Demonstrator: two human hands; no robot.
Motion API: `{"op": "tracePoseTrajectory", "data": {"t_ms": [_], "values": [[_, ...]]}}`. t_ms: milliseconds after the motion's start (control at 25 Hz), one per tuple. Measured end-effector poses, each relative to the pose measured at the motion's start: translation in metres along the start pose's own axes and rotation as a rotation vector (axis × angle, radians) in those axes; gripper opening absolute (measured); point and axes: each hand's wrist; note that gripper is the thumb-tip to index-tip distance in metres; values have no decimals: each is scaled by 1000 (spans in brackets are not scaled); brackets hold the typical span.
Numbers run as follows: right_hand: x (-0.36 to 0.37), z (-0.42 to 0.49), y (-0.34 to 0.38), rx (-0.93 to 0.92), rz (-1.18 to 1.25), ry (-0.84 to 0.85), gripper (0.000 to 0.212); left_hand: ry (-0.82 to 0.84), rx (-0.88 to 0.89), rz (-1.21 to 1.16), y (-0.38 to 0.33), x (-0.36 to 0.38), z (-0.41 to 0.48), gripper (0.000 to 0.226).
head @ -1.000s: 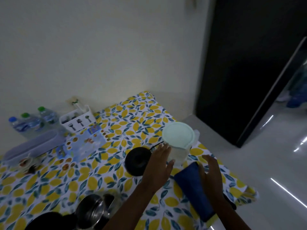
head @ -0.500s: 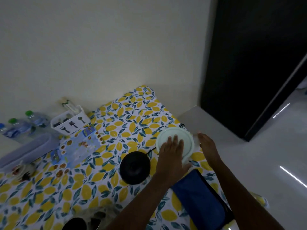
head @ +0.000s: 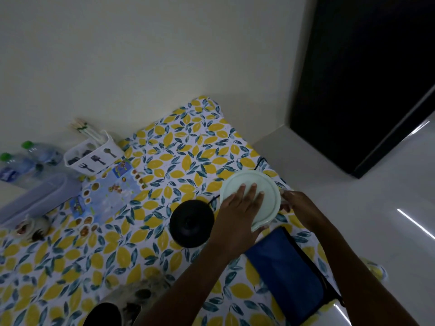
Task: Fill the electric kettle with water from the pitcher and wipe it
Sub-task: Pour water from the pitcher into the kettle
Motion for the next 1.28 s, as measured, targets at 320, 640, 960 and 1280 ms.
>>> {"op": "tracePoseTrajectory", "data": {"t_ms": [320, 640, 960, 1280], "values": [[33, -24, 3, 28, 181, -184, 47, 82, 26, 28, 12, -11, -25, 70], [93, -65, 18, 0, 174, -94, 47, 63, -189, -84, -6, -46, -110, 73], [167, -123, 73, -15, 73, -24, 56, -75, -436, -110, -13, -69, -193, 75], [222, -158, 128, 24, -155, -22, 62, -282, -537, -189, -7, -71, -244, 61]]}}
Point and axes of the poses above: each hand's wrist, its own z-axis towards the middle knuckle, its own x-axis out of the palm, y = z × x, and after that the axes turned 1 degree about -z, right-handed
